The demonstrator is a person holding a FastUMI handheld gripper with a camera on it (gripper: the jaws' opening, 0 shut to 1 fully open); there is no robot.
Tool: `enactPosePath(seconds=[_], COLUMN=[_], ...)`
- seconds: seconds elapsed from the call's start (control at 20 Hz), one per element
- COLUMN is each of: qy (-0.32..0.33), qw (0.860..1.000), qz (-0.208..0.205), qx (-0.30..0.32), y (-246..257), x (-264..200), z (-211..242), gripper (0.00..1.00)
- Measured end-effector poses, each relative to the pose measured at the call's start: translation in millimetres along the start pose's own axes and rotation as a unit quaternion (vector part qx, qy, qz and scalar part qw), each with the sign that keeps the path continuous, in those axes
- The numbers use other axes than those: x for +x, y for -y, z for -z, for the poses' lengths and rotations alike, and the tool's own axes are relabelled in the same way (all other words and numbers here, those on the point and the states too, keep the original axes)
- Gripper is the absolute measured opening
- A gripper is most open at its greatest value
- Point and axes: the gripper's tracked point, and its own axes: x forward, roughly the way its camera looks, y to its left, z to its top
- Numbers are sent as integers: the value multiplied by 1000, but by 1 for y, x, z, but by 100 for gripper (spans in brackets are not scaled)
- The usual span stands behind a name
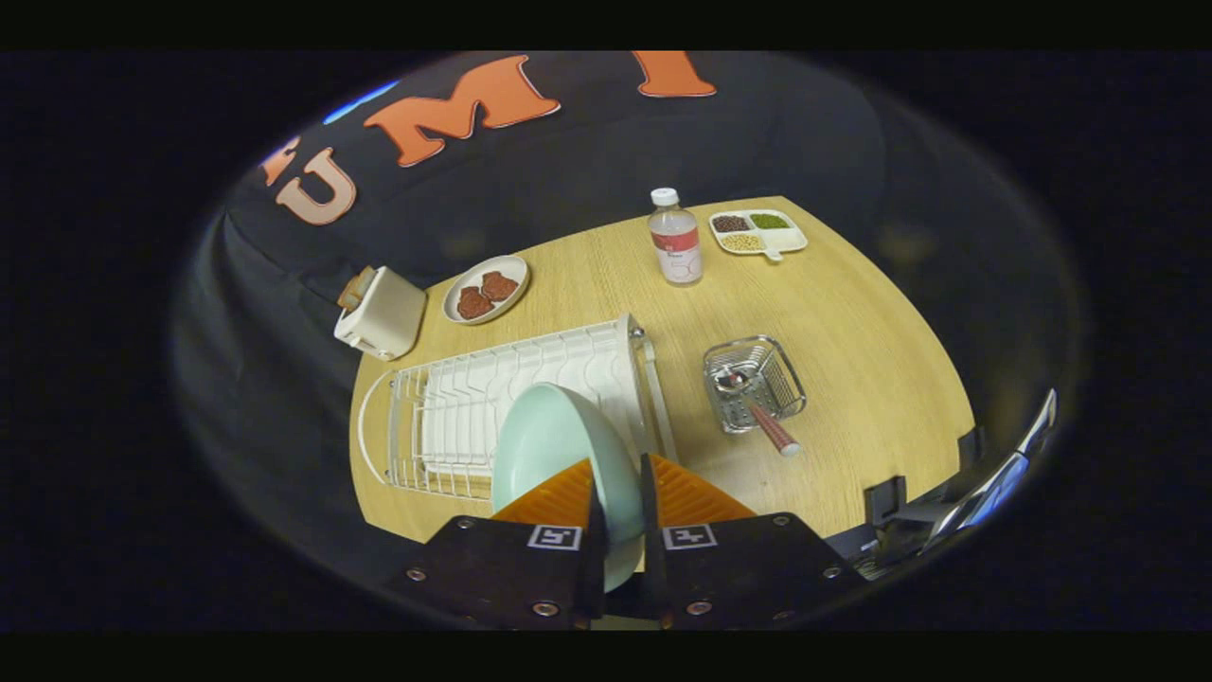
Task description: Take the plate from the dish rack, then take the spoon from the basket and place it into the plate.
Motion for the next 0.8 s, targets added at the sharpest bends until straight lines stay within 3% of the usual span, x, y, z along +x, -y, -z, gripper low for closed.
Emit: enactPosePath(seconds=[0.65, 0.8], qy=[-32, -36], qw=[993, 987], qz=[-96, -139], qx=[62, 66], y=[29, 22], x=[3, 12], z=[89, 103], gripper=[17, 17])
